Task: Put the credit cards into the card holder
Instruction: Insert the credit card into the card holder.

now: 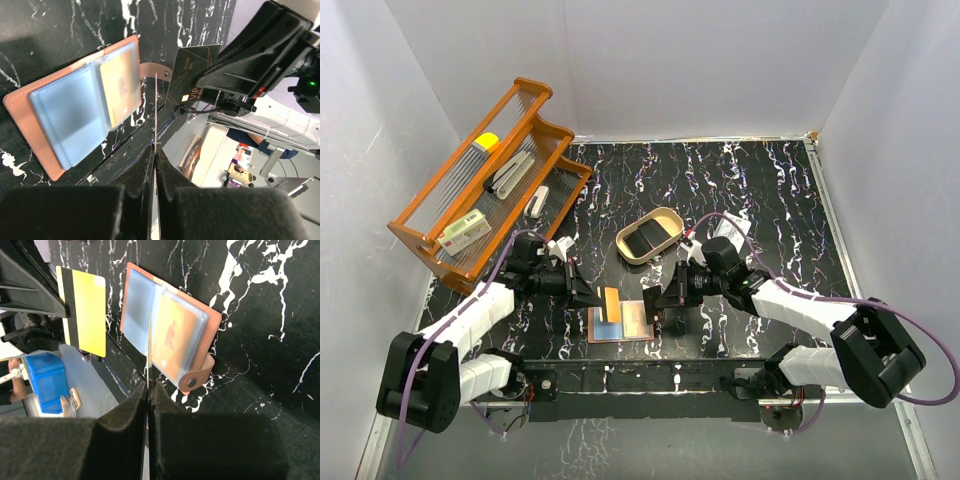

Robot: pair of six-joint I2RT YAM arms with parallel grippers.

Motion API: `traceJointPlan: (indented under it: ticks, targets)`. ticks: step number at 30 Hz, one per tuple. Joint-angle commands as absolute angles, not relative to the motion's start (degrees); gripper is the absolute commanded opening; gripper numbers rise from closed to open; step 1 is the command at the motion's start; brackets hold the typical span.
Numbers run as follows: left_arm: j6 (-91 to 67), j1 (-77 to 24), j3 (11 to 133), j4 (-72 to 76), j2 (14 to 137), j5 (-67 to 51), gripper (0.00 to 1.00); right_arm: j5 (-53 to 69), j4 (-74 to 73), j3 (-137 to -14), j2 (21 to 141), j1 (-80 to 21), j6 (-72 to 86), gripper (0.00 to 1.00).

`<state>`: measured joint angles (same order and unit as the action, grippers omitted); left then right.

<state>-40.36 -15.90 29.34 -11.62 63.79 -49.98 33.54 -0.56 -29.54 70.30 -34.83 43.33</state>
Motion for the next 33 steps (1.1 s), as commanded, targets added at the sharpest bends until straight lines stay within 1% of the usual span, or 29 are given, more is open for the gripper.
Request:
traceJointPlan:
  ticks: [1,3,8,13,17,25,28,33]
  targets:
    - [-44.9,-16.5,28.2,-10.7,65.0,-51.4,0.00,30.7,-0.6,-31.9,71.2,-35.8,41.5,0.00]
    - [-44.3,-17.1,28.7,-12.9,66.0,-48.9,0.00,30.6,-0.5,-32.2,71.7,-35.9,41.2,0.00]
    - [-44.6,-17.8,27.9,-11.4,68.2,-48.6,0.00,29.6,-0.9,-32.6,74.0,-36.2,39.5,0.00]
    - [-46.9,-18.3,25.4,-6.1,72.9,-50.6,0.00,30.1,-0.6,-32.5,77.3,-36.2,37.7,0.00]
    - [-49.0,-19.3,23.9,-1.0,72.2,-50.9,0.00,30.2,1.2,-31.0,78.8,-36.3,38.2,0.00]
    - [-48.8,-20.3,23.6,2.4,74.4,-51.8,0.00,29.7,2.7,-30.2,80.4,-36.3,37.7,0.00]
    - [-48.1,-20.5,24.0,1.9,76.0,-51.9,0.00,30.3,3.0,-30.1,80.7,-36.2,37.8,0.00]
    - [-45.9,-21.4,26.0,-3.8,78.1,-48.7,0.00,30.5,2.7,-30.1,80.0,-36.2,37.8,0.00]
